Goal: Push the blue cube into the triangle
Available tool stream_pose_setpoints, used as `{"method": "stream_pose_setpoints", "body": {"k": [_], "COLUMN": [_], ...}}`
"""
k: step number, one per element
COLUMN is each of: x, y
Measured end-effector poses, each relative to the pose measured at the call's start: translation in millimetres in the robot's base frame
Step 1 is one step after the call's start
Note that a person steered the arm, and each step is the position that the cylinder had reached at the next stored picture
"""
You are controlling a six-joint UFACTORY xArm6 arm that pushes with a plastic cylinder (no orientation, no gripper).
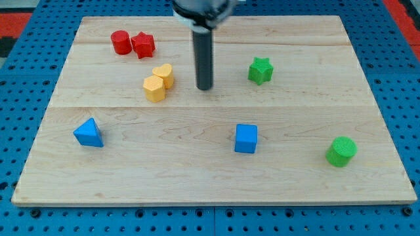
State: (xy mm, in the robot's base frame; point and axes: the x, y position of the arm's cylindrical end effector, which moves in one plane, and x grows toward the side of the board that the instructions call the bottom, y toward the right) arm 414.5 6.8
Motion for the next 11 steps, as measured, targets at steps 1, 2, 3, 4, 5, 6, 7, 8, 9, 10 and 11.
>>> {"method": "stream_pose_setpoints", "body": {"k": [1, 2, 3, 4, 5, 6, 7, 8, 9, 10, 11], "x": [37, 47, 87, 92, 92, 117, 141, 120, 106, 103, 50], "y": [63, 122, 129, 69, -48, -27, -15, -92, -140, -57, 4]}}
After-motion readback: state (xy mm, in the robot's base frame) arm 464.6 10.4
